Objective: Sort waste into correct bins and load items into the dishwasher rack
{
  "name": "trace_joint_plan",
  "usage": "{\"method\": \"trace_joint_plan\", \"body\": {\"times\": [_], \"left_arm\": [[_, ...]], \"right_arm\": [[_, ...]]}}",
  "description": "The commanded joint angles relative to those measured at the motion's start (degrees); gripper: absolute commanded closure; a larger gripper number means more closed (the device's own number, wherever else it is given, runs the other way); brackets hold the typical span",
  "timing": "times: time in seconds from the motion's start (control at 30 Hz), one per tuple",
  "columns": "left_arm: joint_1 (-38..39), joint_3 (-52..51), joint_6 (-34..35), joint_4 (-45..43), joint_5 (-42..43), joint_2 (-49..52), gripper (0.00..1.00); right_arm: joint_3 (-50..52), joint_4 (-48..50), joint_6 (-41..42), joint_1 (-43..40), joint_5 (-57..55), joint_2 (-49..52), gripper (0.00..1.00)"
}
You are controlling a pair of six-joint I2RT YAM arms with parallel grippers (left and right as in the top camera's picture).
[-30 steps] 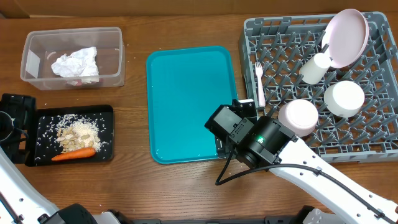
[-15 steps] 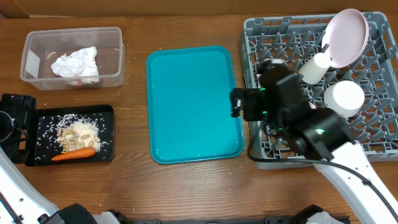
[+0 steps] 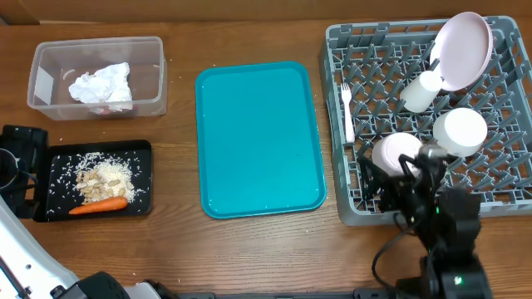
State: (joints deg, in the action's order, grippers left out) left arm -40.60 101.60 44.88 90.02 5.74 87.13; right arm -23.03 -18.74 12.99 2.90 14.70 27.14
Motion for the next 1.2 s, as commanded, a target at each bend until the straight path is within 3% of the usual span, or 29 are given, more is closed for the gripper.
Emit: {"method": "trace_joint_plan", "body": {"times": [0.0, 0.57, 0.83, 1.17], "left_arm": [[0.1, -0.3, 0.5, -0.1, -0.3, -0.1, 0.00], [0.1, -0.3, 0.5, -0.1, -0.3, -0.1, 0.00], [0.1, -0.3, 0.5, -0.1, -0.3, -0.1, 0.00], [0.1, -0.3, 0.5, -0.1, -0.3, -0.1, 0.00]], "right_arm": [[7.4, 2.5, -1.0, -2.1, 2.4, -8.6, 0.00], [13.7, 15.2, -1.0, -3.4, 0.5, -12.2, 0.00], [22.6, 16.3, -0.8, -3.4, 0.1, -27.2, 0.00], [22.6, 23.4, -0.9, -4.3, -3.0, -27.0, 0.00]]}}
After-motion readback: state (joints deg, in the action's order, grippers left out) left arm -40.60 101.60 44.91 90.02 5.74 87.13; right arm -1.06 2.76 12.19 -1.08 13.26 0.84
